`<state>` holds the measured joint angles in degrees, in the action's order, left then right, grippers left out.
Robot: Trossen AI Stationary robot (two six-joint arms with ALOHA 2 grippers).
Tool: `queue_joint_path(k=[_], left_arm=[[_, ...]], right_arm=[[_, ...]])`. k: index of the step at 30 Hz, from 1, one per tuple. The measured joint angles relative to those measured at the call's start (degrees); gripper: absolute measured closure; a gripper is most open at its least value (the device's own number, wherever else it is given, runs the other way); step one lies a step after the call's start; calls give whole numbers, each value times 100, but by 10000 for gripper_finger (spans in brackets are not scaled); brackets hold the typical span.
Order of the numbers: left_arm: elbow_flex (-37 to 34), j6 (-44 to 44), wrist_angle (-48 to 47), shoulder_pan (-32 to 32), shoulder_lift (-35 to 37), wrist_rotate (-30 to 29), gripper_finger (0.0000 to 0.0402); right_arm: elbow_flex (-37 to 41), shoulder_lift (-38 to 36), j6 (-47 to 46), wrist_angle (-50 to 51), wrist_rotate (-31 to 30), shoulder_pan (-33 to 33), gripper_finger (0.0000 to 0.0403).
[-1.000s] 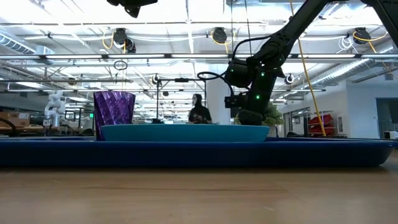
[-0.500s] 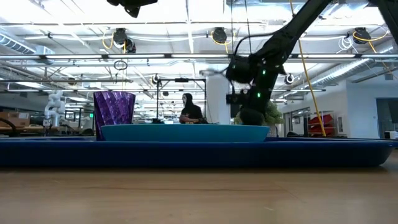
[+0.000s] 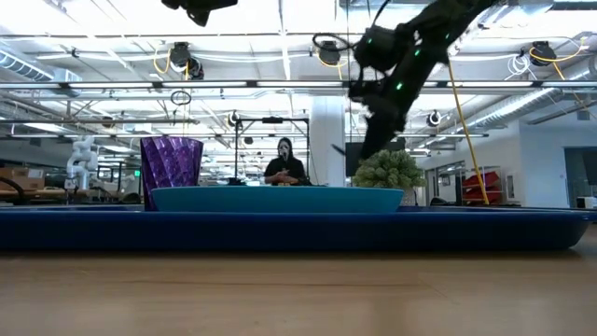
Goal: Pick and place plate/cup/fork/spoon on tray
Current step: Put the black spoon beside the light blue plate on the dark blue tray
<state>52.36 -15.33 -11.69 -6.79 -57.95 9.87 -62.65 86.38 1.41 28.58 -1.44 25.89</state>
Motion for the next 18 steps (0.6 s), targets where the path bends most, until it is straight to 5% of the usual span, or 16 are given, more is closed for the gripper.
queue_joint_path(k=[11,18], left_arm=[[-2,-46,244,0,-39,-1279,357],[0,-73,577,-4,-6,-2158,357]], right_arm=[[-4,-556,-3195,2315,678,-800,403],[-4,-568,-4978,2374,768,-1537,403]])
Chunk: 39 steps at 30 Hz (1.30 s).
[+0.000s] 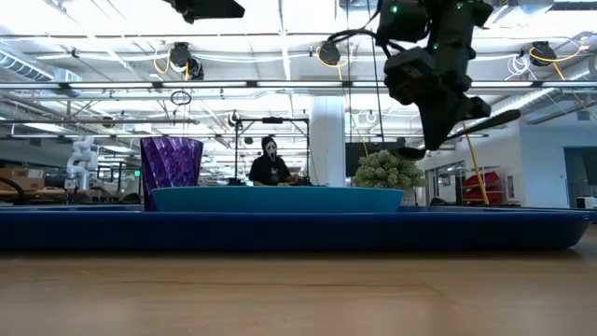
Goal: Pick and place plate/cup/fork/spoon on tray
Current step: Put the black spoon beside the light blue plate on the dark blue tray
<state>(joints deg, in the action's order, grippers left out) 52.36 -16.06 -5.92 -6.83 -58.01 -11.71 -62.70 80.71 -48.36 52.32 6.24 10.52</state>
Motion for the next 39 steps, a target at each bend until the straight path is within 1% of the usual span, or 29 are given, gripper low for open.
queue_joint_path(k=[6,9,14,17,21,27,34,39], left_arm=[[0,-421,-125,4,-1,-297,357],[0,-535,-163,4,-1,-381,357],[-2,-759,-290,4,-1,-389,357],[-2,-776,-289,4,-1,-617,357],[-2,-663,-467,4,-1,-944,357],[-2,-626,-826,4,-1,-984,357],[-2,-594,-1010,4,-1,-975,357],[-2,-589,-1092,4,-1,-932,357]], right_arm=[[-4,235,-834,-515,-1009,-490,403],[-4,525,-1195,-670,-1312,-726,403],[-4,1015,-1795,-845,-1442,-969,403],[-4,1260,-2233,-897,-1648,-1078,403],[-4,1556,-2972,-927,-1731,-1245,403],[-4,1778,-3945,-983,-2131,-1543,403],[-4,1911,-4554,-902,-2276,-1843,403],[-4,1912,-4733,-683,-2291,-1967,403]])
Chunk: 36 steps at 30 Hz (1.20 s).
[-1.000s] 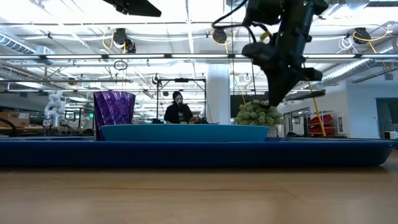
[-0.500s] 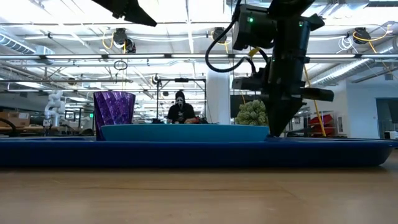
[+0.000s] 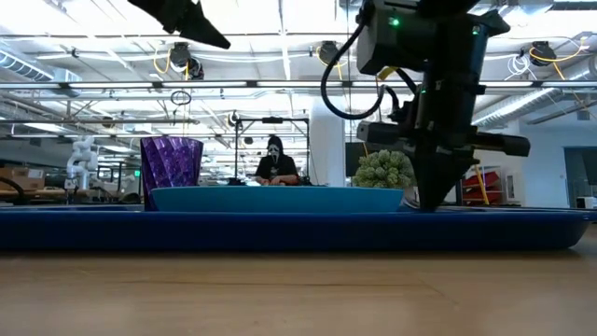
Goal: Pick and place plate/cup/fork/spoon on tray
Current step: Put the black spoon beside the light blue plate on the dark blue tray, then adjust the light blue plate on the dark blue tray
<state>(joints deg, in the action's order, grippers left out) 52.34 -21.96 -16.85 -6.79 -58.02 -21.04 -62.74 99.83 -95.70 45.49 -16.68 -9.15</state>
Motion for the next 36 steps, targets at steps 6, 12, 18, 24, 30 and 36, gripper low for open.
queue_joint_path(k=[6,12,18,24,30,36], left_arm=[[0,4,-127,0,0,10,357],[0,20,-262,0,0,159,357],[0,24,-314,2,0,208,357],[0,28,-316,2,0,208,357],[0,39,-314,1,0,208,357],[0,44,-433,2,0,208,357]], right_arm=[[-2,2,16,46,-8,-2,403],[-2,2,170,63,-5,2,403],[-2,2,209,186,-1,5,403],[-2,2,207,315,-1,5,396],[-2,2,206,272,-140,5,372],[-2,2,203,273,-148,5,368]])
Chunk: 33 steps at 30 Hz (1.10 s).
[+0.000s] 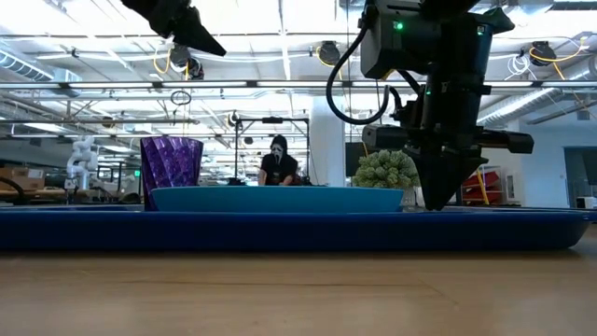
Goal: Pick and place plate/cup/fork/spoon on tray
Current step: Adjust the light blue plate on the dark blue tray
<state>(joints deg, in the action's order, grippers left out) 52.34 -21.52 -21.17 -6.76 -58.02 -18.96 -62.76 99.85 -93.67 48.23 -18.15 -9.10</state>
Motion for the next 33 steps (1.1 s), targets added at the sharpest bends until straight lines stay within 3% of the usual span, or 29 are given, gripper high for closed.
queue_joint_path(k=[12,19,33], left_arm=[[0,104,-211,0,0,0,357],[0,154,-335,0,0,0,357],[0,366,-437,0,0,0,357]], right_arm=[[2,0,19,-167,-266,0,367],[1,-41,739,-763,-302,0,367],[0,-341,1374,-881,-407,-109,367]])
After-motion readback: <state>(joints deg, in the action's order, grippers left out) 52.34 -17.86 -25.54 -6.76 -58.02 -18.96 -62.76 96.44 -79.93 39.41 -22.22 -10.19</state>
